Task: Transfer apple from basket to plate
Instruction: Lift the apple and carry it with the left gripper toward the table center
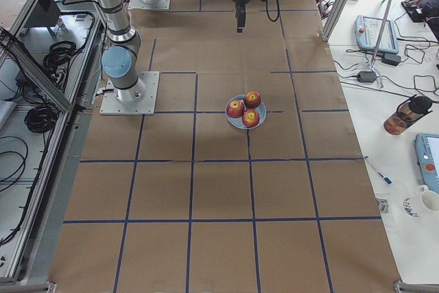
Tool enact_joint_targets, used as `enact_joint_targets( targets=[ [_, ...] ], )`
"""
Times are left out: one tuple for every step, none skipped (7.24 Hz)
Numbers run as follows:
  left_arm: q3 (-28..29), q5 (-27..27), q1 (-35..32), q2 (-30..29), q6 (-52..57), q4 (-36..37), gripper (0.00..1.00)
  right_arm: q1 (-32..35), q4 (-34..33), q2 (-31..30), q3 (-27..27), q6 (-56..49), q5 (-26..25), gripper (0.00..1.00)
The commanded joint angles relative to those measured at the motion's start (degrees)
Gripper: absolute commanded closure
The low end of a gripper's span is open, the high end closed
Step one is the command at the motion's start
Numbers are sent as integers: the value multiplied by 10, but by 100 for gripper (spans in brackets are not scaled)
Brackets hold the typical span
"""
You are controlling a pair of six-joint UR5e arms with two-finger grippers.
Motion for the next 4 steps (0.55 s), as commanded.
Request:
enact_joint_targets(
  targets=[
    [11, 0, -101, 22, -187, -9, 53, -1, 0, 1, 0, 0, 0, 0],
    [31, 1, -151, 12, -269, -12, 52, -1, 0, 0, 0, 0, 0, 0],
    [51, -1, -198, 1, -359, -22, 52, -1, 0, 0, 0, 0, 0, 0],
    [74, -2, -248, -28, -425, -22, 52, -1, 0, 1, 0, 0, 0, 0]
  ],
)
